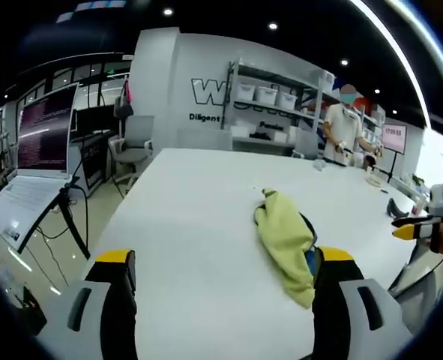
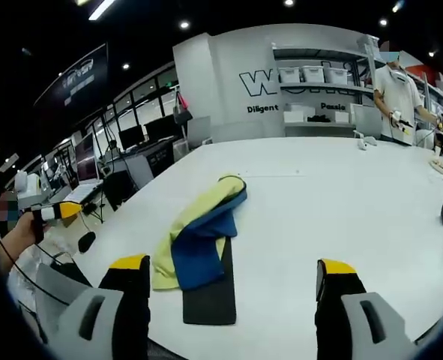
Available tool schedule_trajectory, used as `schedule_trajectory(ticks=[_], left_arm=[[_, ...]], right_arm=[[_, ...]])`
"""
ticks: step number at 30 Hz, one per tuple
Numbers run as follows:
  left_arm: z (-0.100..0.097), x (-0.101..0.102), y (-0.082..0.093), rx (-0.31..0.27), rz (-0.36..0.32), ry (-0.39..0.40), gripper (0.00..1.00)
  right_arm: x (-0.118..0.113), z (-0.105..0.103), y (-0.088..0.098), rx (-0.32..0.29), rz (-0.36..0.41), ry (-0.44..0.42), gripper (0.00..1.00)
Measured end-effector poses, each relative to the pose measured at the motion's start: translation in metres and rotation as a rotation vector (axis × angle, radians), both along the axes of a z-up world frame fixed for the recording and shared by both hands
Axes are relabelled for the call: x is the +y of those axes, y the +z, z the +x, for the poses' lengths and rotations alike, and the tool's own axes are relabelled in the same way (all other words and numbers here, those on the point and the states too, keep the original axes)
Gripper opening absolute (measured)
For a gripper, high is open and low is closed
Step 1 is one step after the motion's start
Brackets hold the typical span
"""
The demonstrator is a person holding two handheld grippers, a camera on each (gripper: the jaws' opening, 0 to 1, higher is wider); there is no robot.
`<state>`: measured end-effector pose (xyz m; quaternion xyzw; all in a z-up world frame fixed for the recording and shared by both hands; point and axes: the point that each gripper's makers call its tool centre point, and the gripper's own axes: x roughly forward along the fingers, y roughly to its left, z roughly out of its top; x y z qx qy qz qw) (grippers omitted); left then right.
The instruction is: Fold the garment on the visible template until the final outline fits inside the template.
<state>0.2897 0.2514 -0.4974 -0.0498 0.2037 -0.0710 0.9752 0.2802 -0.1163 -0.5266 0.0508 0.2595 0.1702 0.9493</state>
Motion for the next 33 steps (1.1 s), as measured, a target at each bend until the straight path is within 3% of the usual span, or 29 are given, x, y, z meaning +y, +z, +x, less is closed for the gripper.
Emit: schedule_trajectory(ticks=[33], left_arm=[[0.003, -0.0012, 0.0019, -0.003, 0.003, -0.005, 0.92]], right_arm=[[0.0049, 0.0015, -0.0012, 0.006, 0.006, 0.009, 0.91]])
